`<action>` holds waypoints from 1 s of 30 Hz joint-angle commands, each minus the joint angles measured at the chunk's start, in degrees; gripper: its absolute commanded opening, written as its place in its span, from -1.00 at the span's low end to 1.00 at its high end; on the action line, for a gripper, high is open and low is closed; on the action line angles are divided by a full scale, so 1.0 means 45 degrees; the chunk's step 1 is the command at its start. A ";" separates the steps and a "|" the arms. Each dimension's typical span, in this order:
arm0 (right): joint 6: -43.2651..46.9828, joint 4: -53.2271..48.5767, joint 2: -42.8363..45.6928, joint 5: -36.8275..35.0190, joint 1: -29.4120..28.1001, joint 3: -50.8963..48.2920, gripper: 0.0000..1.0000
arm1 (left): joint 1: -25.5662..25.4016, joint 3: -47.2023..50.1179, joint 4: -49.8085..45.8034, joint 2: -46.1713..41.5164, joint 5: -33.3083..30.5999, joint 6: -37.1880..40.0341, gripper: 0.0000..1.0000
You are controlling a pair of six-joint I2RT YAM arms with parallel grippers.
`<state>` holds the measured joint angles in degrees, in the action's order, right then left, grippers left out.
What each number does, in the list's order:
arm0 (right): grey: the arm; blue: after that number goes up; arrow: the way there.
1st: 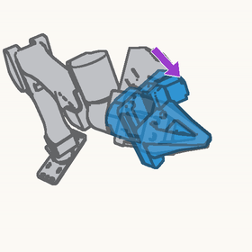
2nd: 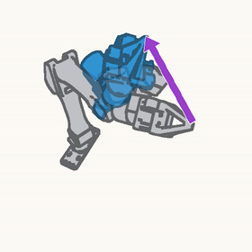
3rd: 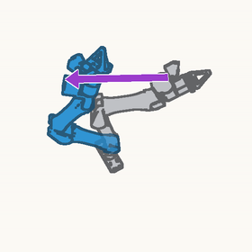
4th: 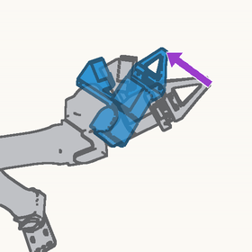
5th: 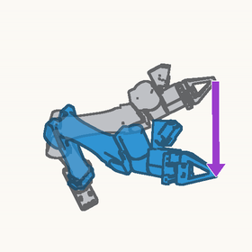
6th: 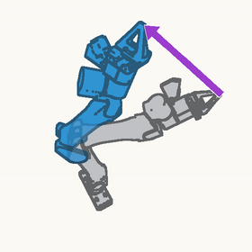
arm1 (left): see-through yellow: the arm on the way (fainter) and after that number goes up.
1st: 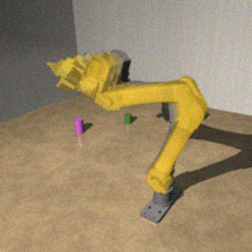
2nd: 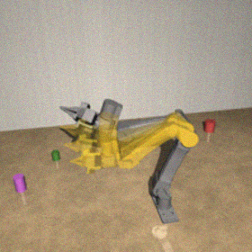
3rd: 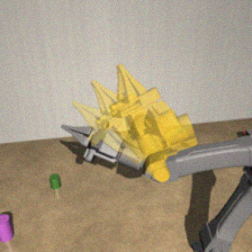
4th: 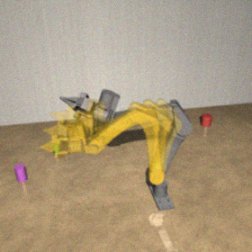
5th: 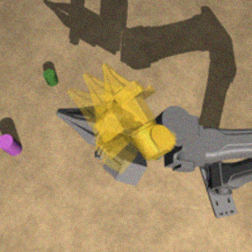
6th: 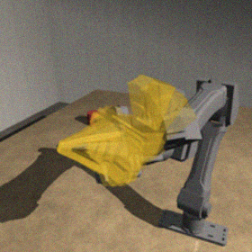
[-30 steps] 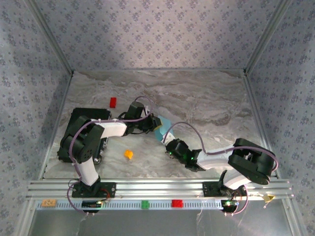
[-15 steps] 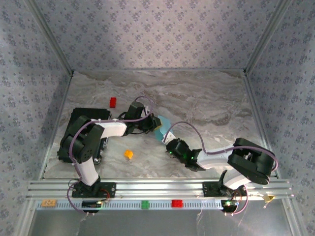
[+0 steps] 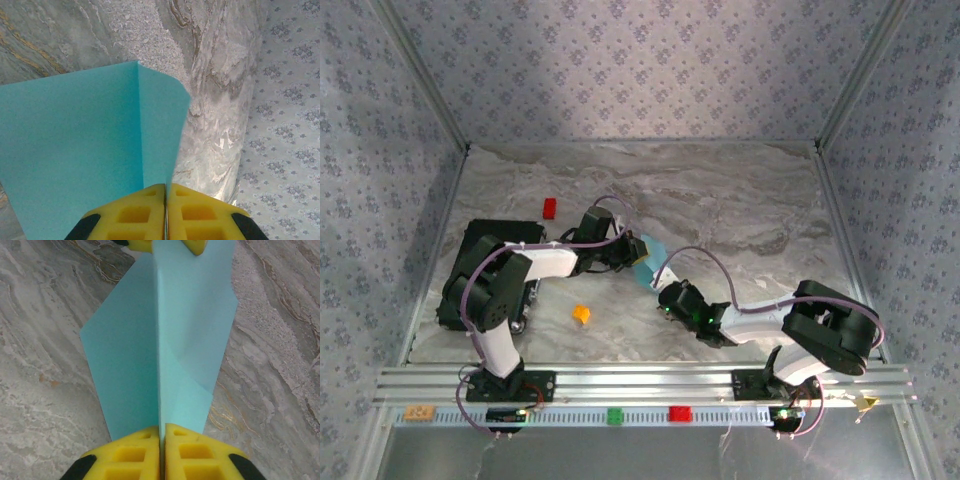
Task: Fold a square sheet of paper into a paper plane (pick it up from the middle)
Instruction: Fourth fold the wing at the center of the table.
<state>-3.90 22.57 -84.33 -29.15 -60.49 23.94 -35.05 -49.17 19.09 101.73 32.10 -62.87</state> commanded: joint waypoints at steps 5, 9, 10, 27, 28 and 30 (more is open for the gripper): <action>-0.0726 0.0383 -0.0106 0.0707 0.0326 -0.0103 -0.89 | -0.0075 -0.0199 -0.0523 -0.0366 -0.0336 0.0414 -0.50; -0.1209 0.0623 -0.0239 0.1379 0.0665 -0.0107 -0.92 | -0.0014 -0.0073 -0.0989 -0.0820 -0.0829 0.0568 -0.21; -0.1285 0.0620 -0.0262 0.1575 0.0732 -0.0090 -0.92 | 0.0012 -0.0047 -0.1065 -0.0928 -0.0938 0.0581 -0.15; -0.3616 0.1036 -0.1087 0.6654 0.2992 0.0213 -0.92 | 0.0410 0.0330 -0.2124 -0.2002 -0.1743 0.0983 0.08; -0.3844 0.1059 -0.1139 0.7014 0.3133 0.0230 -0.92 | 0.0419 0.0311 -0.2114 -0.1992 -0.1725 0.1002 0.08; -0.4450 0.1006 -0.1235 0.8088 0.3564 0.0379 -0.92 | 0.0420 0.0293 -0.2114 -0.1963 -0.1683 0.1022 0.06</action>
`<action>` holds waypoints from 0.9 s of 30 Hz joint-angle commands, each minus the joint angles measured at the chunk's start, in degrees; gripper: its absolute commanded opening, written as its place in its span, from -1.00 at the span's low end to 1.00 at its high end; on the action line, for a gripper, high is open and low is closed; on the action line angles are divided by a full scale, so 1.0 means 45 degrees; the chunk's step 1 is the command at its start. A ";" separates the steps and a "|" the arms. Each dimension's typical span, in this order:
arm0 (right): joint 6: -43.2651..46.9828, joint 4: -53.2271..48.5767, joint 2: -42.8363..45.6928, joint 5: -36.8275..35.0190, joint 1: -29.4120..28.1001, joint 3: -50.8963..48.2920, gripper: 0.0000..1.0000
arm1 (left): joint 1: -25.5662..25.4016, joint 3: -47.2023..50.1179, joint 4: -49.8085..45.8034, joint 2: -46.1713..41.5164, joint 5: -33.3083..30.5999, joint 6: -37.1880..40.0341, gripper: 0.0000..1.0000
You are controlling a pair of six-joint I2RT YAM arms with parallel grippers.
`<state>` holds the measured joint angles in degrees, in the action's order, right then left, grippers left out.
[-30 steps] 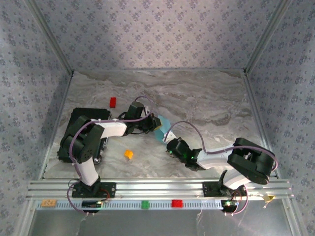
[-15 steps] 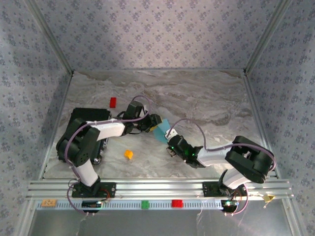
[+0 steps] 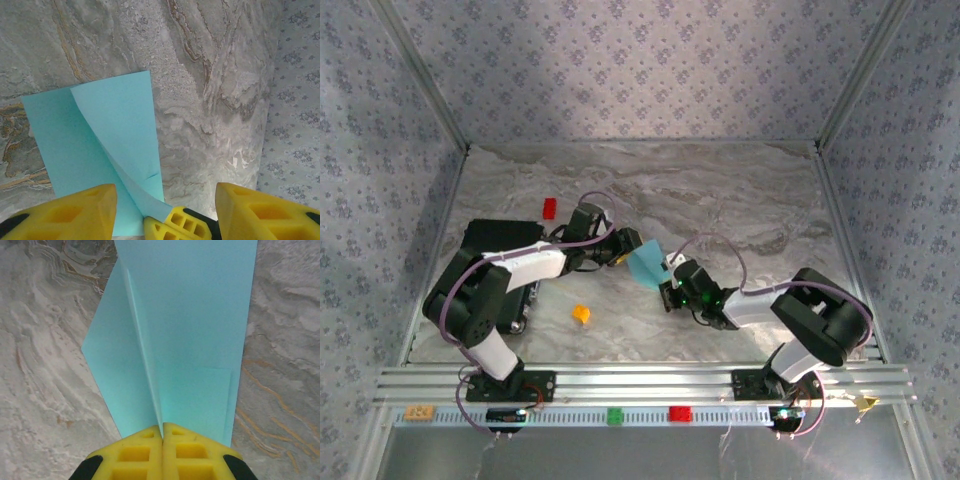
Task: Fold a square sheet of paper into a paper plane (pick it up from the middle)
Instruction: Fourth fold the wing at the center of the table.
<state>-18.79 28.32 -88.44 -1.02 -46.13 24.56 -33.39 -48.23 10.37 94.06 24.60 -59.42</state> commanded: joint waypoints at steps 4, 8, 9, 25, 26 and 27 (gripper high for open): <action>-0.2623 -0.0057 -0.0868 0.4039 0.1468 0.0461 -0.91 | 0.0044 0.0051 -0.0162 -0.0194 0.0058 0.0274 -0.01; -0.3718 0.0823 -0.1476 0.5598 0.2184 0.0400 -0.90 | 0.0044 0.0089 -0.0117 -0.0151 0.0146 0.0275 -0.09; -0.4134 0.0953 -0.1550 0.5901 0.2299 0.0413 -0.90 | 0.0047 0.0078 -0.0117 -0.0150 0.0205 0.0294 -0.13; -0.6487 0.3212 -0.2482 0.8393 0.3275 0.0266 -0.95 | -0.0430 -0.0524 0.0527 0.1444 0.1202 0.0182 -0.83; -0.6619 0.3425 -0.2557 0.8447 0.3320 0.0190 -0.96 | -0.0463 -0.0549 0.0540 0.1509 0.1194 0.0158 -0.83; -0.6762 0.3626 -0.2617 0.8467 0.3379 0.0140 -0.96 | -0.0467 -0.0550 0.0552 0.1591 0.1169 0.0105 -0.85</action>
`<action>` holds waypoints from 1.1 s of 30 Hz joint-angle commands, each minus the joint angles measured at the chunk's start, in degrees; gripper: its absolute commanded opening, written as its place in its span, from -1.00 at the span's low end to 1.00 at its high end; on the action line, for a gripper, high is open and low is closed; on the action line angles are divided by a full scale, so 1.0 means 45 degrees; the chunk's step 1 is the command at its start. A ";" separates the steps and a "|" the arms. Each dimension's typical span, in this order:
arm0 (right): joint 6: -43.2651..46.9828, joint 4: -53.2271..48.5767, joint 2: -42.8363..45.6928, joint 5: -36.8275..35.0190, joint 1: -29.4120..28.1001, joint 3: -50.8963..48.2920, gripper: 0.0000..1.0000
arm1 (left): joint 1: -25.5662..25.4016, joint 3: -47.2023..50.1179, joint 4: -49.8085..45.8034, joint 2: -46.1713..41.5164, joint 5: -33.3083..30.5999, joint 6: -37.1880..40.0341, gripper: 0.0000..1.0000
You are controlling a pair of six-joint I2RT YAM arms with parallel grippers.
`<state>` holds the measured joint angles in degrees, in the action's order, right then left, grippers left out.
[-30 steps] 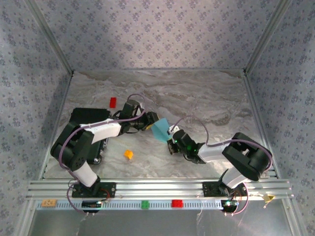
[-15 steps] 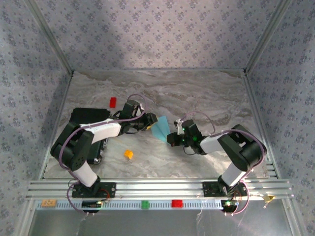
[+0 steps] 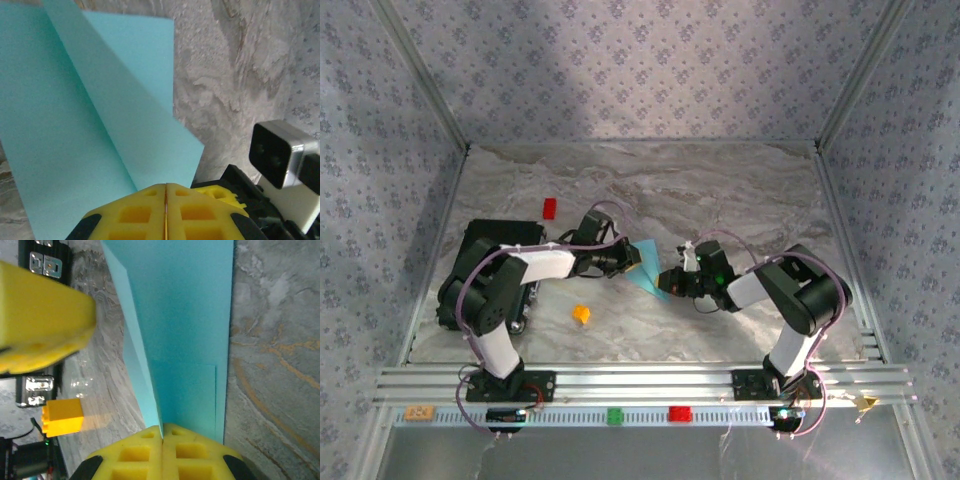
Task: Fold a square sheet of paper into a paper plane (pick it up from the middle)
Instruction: Fourth fold the wing at the center of the table.
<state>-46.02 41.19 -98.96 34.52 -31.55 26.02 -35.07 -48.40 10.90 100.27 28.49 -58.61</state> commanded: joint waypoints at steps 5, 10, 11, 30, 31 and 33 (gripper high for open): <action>-0.1231 0.1433 -0.0620 0.0916 0.0370 -0.0297 -0.98 | -0.0115 -0.0396 0.0552 0.0412 0.0193 -0.0204 -0.85; -0.1622 0.1777 -0.0763 0.1126 0.0536 -0.0353 -0.98 | -0.0102 -0.0377 0.0609 0.0433 0.0175 -0.0218 -0.83; -0.1651 0.1751 -0.0780 0.1181 0.0584 -0.0326 -0.98 | -0.0126 -0.0386 0.0642 0.0452 0.0209 -0.0206 -0.83; -0.2465 0.1595 -0.1622 0.3140 0.1297 0.0403 -0.98 | -0.0258 -0.0552 0.0857 0.0649 0.0203 -0.0117 -0.78; -0.2463 0.1537 -0.1671 0.3167 0.1311 0.0446 -0.99 | -0.0254 -0.0566 0.0881 0.0665 0.0212 -0.0115 -0.77; -0.2464 0.1511 -0.1720 0.3211 0.1348 0.0474 -0.98 | -0.0258 -0.0571 0.0898 0.0677 0.0232 -0.0055 -0.77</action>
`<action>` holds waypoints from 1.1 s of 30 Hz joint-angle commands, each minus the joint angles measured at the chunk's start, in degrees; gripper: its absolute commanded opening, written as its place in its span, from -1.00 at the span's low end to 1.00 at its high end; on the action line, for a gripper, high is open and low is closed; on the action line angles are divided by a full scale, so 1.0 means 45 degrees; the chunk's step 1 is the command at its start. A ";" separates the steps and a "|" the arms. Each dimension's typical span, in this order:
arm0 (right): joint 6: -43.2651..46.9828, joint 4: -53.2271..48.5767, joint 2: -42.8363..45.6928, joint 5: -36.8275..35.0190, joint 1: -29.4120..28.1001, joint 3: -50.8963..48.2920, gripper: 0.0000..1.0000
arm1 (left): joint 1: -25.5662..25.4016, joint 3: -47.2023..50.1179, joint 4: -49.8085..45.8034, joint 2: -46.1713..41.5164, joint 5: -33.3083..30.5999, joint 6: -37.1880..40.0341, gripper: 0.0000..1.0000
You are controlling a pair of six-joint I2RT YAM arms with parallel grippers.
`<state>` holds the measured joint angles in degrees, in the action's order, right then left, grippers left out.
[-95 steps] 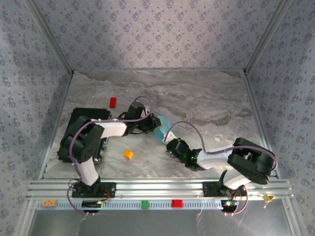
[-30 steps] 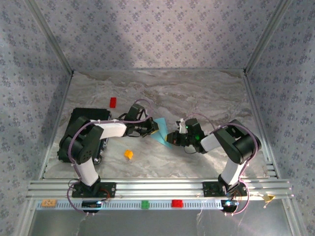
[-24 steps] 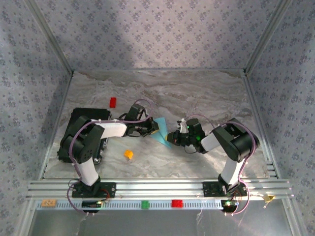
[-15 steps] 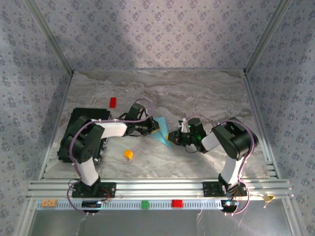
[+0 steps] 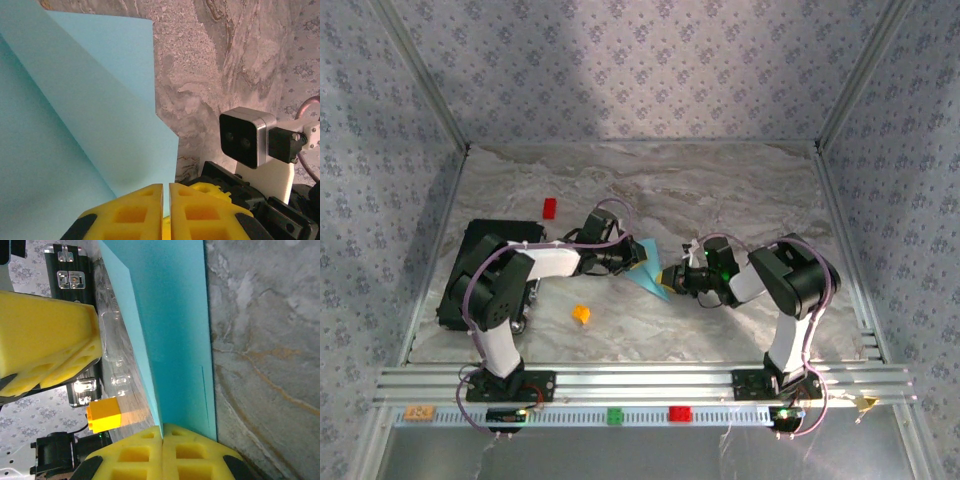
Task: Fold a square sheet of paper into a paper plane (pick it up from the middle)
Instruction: Fourth fold the wing at the center of the table.
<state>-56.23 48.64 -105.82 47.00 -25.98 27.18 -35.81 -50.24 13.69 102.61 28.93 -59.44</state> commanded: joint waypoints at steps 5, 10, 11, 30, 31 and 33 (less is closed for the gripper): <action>-0.0332 -0.0117 -0.0312 0.0493 0.0199 0.0211 -0.98 | -0.0092 -0.0292 0.0339 0.0375 0.0229 0.0174 -0.77; -0.0427 -0.0069 -0.0351 0.0531 0.0254 0.0191 -0.98 | -0.0123 -0.0510 0.0423 0.0596 0.0357 0.0239 -0.77; -0.0448 -0.0050 -0.0370 0.0531 0.0270 0.0174 -0.98 | -0.0115 -0.0525 0.0404 0.0634 0.0339 0.0279 -0.76; -0.0513 -0.0179 -0.0762 0.0492 0.0392 0.0143 -0.98 | -0.0110 -0.1179 0.0336 0.1590 0.0245 0.0494 -0.76; -0.0501 -0.0221 -0.0791 0.0494 0.0399 0.0179 -0.98 | -0.0111 -0.1199 0.0292 0.1616 0.0238 0.0523 -0.76; -0.0512 -0.0266 -0.0820 0.0492 0.0408 0.0191 -0.98 | -0.0124 -0.1220 0.0269 0.1670 0.0217 0.0552 -0.76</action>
<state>-58.13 50.41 -107.44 49.36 -24.60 27.70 -35.81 -54.46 15.14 109.10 29.17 -58.33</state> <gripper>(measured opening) 0.053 0.119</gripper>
